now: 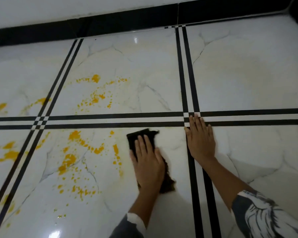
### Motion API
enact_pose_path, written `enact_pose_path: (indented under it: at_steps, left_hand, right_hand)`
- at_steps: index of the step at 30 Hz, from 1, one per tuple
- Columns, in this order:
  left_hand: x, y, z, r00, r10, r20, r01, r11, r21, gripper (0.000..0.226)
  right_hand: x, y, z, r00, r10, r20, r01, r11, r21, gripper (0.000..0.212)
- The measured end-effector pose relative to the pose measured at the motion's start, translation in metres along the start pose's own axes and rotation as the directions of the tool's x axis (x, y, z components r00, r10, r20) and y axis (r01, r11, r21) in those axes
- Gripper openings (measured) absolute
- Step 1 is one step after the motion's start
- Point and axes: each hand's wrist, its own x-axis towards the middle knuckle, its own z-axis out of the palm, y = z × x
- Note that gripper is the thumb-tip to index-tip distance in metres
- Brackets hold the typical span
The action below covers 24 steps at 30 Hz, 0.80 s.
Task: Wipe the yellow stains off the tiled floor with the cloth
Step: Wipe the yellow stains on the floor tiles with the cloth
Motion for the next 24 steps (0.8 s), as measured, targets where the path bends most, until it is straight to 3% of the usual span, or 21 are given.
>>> enact_pose_path:
  at_steps: [3,6,9,11,12,14,16,19,20,22,24]
  left_hand:
    - [0.015,0.038,0.0,0.932,0.332,0.147,-0.335,0.942,-0.01,0.063]
    - [0.082,0.032,0.001,0.88,0.428,0.206,-0.441,0.897,0.021,0.066]
    - [0.112,0.003,0.005,0.97,0.218,0.107,-0.224,0.973,0.048,0.06]
    - [0.08,0.002,0.005,1.0,0.022,-0.021,-0.021,0.999,0.038,0.064]
    - [0.057,0.012,0.004,0.999,-0.002,-0.034,0.003,1.0,0.018,0.064]
    - [0.021,0.038,0.008,0.986,0.16,0.048,-0.159,0.987,-0.011,0.062]
    - [0.022,0.071,0.008,0.902,0.399,0.166,-0.395,0.917,-0.057,0.061]
    - [0.103,0.099,0.016,0.756,0.611,0.233,-0.619,0.784,-0.049,0.055]
    - [0.131,0.099,0.018,0.743,0.617,0.258,-0.633,0.774,-0.027,0.052]
    - [0.167,0.081,0.019,0.813,0.53,0.239,-0.542,0.84,-0.018,0.051]
    - [0.159,0.064,0.019,0.927,0.351,0.128,-0.356,0.934,0.016,0.052]
  right_hand:
    - [0.003,0.007,-0.002,0.999,-0.044,0.011,0.044,0.999,-0.016,0.075]
    - [0.009,0.016,-0.005,0.997,-0.072,0.026,0.073,0.997,-0.032,0.066]
    - [0.021,0.031,-0.013,0.999,0.029,0.042,-0.028,0.999,-0.029,0.051]
    - [0.025,0.042,-0.018,0.999,0.036,0.024,-0.035,0.998,-0.043,0.052]
    - [0.026,0.045,-0.018,1.0,0.024,0.009,-0.024,0.999,-0.044,0.055]
    - [0.025,0.046,-0.016,0.999,0.031,-0.032,-0.032,0.999,-0.029,0.062]
    - [0.024,0.046,-0.015,0.991,0.105,-0.088,-0.107,0.994,-0.022,0.057]
    - [0.027,0.05,-0.012,0.971,0.217,-0.103,-0.22,0.975,-0.019,0.05]
    - [0.027,0.05,-0.012,0.97,0.222,-0.096,-0.224,0.974,-0.013,0.05]
    - [0.027,0.049,-0.009,0.973,0.217,-0.074,-0.219,0.976,-0.011,0.051]
    - [0.028,0.05,-0.009,0.973,0.22,-0.071,-0.221,0.975,-0.011,0.053]
